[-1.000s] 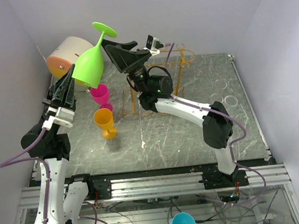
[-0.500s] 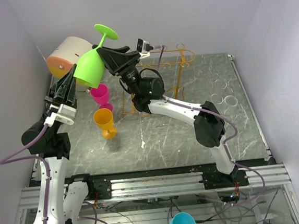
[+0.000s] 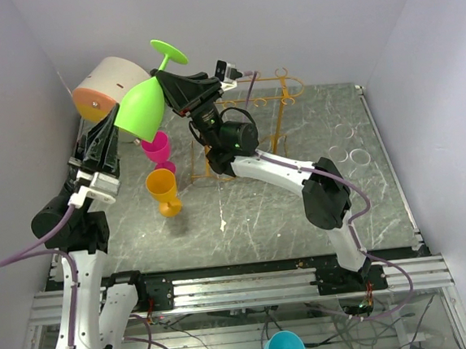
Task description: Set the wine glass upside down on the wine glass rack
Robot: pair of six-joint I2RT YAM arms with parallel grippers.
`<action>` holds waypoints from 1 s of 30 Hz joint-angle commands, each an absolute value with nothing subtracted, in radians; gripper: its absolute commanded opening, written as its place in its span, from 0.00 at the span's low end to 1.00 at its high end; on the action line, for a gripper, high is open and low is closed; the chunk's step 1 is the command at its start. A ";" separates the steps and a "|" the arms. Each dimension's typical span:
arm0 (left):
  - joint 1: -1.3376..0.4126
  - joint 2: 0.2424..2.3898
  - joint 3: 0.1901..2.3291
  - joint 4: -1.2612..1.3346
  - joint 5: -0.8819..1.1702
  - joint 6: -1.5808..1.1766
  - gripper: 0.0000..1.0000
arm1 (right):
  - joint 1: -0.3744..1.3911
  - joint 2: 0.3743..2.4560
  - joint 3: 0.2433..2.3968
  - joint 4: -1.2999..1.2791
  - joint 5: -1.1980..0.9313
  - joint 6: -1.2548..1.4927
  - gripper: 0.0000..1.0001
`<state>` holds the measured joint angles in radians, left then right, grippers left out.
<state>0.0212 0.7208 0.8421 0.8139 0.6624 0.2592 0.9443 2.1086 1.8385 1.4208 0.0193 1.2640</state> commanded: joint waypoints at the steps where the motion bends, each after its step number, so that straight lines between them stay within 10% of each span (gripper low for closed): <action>1: 0.017 0.717 0.839 0.802 0.688 0.275 0.07 | 0.953 2.103 1.851 1.469 0.000 1.279 0.15; 10: 0.017 0.717 0.869 0.731 0.641 0.214 0.08 | 0.946 2.064 1.802 1.437 -0.009 1.305 0.00; 23: 0.017 0.784 1.342 -0.326 0.595 0.252 0.50 | 0.941 1.708 1.749 0.669 0.058 0.714 0.00; 30: 0.017 0.816 1.448 -0.658 0.521 0.281 0.49 | 0.910 1.602 1.741 0.457 0.086 0.357 0.00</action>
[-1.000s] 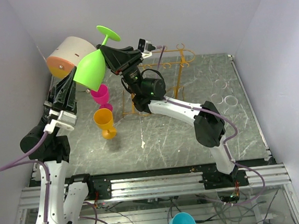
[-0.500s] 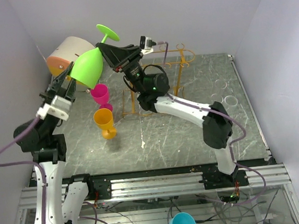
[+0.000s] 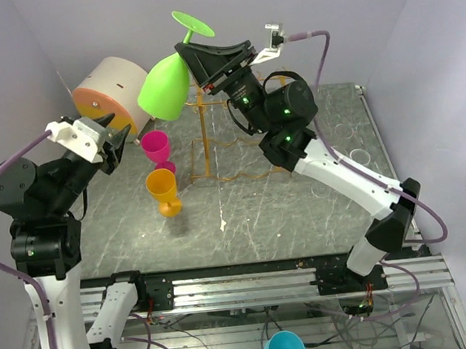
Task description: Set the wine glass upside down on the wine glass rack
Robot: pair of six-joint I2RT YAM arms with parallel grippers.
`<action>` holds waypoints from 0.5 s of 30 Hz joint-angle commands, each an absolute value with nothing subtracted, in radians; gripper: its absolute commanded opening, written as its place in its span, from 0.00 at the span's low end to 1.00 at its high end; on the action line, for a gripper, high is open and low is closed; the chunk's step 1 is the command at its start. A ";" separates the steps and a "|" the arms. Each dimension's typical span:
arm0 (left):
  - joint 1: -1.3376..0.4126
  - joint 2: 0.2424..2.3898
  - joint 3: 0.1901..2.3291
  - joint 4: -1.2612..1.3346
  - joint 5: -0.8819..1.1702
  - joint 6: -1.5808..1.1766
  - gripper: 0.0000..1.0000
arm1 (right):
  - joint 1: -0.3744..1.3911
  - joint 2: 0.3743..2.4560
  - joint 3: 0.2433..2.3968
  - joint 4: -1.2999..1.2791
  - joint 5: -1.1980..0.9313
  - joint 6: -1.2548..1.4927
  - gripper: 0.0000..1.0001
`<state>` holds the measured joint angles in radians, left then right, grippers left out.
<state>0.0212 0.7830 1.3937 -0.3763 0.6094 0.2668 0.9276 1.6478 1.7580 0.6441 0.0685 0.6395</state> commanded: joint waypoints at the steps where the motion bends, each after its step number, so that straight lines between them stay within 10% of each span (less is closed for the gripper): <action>1: 0.017 0.834 1.472 -0.694 0.462 0.283 0.49 | 0.899 1.578 1.721 0.432 0.090 0.321 0.00; 15: 0.017 1.138 1.594 -0.993 0.350 0.229 0.56 | 0.357 1.312 1.611 0.148 0.086 0.101 0.00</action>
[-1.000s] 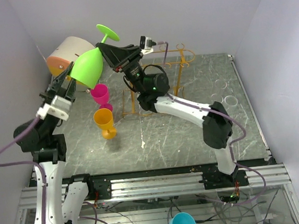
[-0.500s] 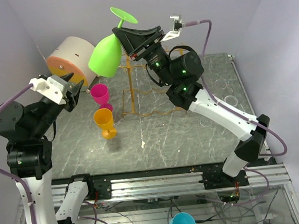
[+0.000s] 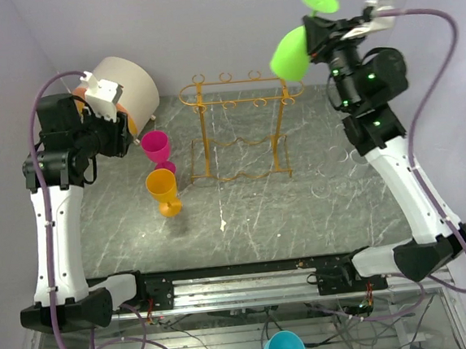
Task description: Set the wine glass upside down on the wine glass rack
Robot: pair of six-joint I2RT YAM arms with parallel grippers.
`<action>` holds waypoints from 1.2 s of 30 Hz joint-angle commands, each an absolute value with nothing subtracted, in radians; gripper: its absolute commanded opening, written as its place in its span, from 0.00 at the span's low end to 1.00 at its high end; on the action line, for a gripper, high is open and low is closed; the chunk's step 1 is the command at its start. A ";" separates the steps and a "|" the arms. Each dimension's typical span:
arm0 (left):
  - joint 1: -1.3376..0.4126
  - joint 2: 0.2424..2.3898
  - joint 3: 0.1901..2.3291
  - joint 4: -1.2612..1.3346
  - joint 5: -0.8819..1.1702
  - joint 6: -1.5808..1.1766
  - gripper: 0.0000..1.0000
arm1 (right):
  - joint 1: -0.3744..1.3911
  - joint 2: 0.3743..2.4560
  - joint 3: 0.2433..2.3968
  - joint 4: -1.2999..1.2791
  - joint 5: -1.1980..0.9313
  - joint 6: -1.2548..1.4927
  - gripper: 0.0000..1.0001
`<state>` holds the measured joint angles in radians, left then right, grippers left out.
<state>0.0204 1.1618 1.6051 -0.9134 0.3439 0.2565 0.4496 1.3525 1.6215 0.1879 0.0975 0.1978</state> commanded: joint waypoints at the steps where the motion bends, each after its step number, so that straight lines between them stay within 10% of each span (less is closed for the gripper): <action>1: 0.018 1.139 1.588 -0.992 0.347 0.221 0.56 | 0.319 1.324 1.615 0.138 0.070 0.105 0.00; 16: 0.019 1.118 1.518 -0.991 0.338 0.217 0.54 | -0.078 1.593 1.464 0.567 -0.437 0.170 0.00; 36: 0.016 1.090 1.458 -1.007 0.429 0.264 0.57 | -0.102 1.943 1.576 0.909 -1.079 0.094 0.00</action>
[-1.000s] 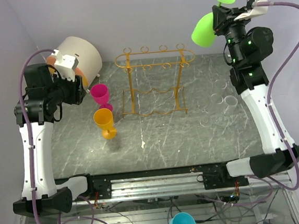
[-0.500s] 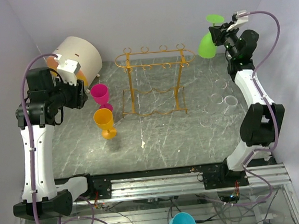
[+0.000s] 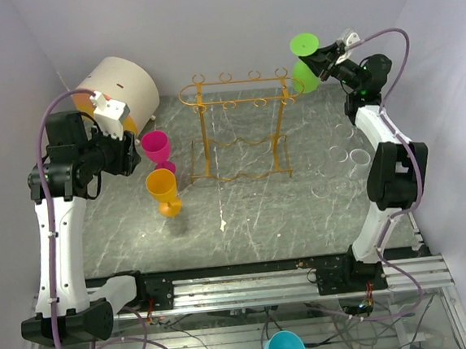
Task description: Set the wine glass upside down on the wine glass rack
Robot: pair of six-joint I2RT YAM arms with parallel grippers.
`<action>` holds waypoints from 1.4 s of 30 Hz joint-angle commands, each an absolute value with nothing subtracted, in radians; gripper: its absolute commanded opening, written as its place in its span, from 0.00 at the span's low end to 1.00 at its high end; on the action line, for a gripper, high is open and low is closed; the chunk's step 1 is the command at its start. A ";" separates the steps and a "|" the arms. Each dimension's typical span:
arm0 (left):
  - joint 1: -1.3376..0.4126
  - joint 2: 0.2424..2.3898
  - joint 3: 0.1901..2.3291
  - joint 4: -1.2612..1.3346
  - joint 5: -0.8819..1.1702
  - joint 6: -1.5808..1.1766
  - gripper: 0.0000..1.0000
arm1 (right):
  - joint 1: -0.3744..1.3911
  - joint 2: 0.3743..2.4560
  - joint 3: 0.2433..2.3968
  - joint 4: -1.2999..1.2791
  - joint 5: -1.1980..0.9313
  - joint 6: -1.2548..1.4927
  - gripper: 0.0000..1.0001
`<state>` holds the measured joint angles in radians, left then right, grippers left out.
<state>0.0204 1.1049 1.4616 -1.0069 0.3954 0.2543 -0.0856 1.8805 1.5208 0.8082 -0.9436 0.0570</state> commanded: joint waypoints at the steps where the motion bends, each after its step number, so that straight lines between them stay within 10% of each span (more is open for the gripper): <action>1: 0.017 1.094 1.461 -1.010 0.432 0.265 0.57 | -0.105 1.967 1.591 0.928 -1.103 0.111 0.00; 42: 0.017 1.151 1.464 -1.065 0.536 0.299 0.58 | -0.018 2.103 1.610 1.238 -1.261 0.344 0.00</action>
